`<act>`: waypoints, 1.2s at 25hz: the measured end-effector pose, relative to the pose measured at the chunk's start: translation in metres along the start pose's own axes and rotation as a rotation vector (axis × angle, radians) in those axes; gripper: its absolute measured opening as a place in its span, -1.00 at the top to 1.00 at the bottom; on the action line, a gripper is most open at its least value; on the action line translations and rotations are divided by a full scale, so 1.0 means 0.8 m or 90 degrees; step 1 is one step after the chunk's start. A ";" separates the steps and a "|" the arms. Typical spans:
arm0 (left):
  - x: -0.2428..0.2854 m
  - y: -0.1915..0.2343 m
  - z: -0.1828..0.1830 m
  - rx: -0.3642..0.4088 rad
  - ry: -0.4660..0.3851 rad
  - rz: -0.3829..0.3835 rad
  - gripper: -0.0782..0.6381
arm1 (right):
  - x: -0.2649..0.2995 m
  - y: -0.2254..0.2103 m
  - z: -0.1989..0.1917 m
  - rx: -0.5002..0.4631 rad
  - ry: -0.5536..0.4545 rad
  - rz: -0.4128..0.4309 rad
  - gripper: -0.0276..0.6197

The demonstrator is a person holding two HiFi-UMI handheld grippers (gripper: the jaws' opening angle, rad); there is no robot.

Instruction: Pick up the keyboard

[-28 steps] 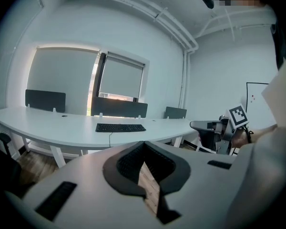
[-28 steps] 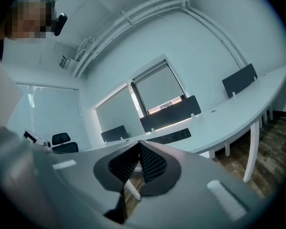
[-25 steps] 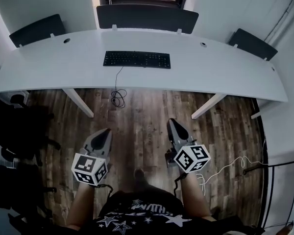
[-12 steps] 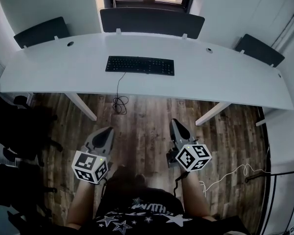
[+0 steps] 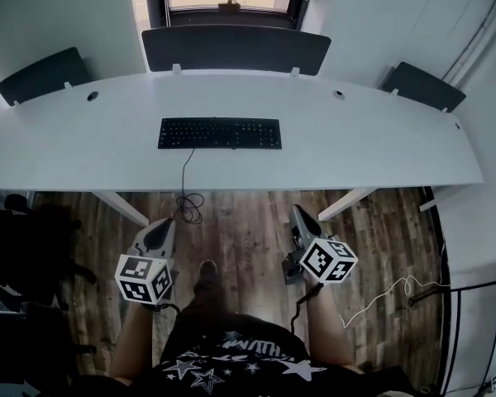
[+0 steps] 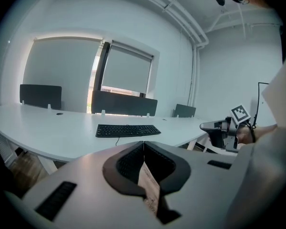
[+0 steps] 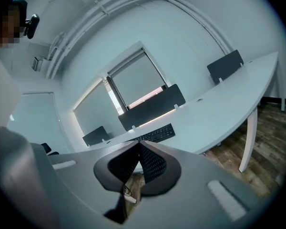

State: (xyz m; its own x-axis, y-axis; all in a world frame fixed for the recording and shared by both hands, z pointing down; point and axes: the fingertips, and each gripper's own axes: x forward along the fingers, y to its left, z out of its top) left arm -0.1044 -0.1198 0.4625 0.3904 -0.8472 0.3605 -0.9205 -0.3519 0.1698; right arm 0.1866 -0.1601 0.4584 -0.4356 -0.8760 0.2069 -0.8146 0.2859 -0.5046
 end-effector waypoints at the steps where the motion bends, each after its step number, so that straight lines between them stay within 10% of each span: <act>1: 0.013 0.009 0.004 0.000 0.004 -0.002 0.76 | 0.013 -0.006 0.000 0.009 0.012 -0.006 0.91; 30: 0.211 0.190 0.006 -0.055 0.137 -0.022 0.75 | 0.232 -0.101 -0.007 0.177 0.111 -0.163 0.82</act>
State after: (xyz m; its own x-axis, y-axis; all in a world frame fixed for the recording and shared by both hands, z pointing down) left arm -0.1783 -0.3184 0.5445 0.4244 -0.7281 0.5383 -0.9054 -0.3360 0.2595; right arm 0.1692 -0.3431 0.5423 -0.3106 -0.8195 0.4816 -0.7812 -0.0685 -0.6204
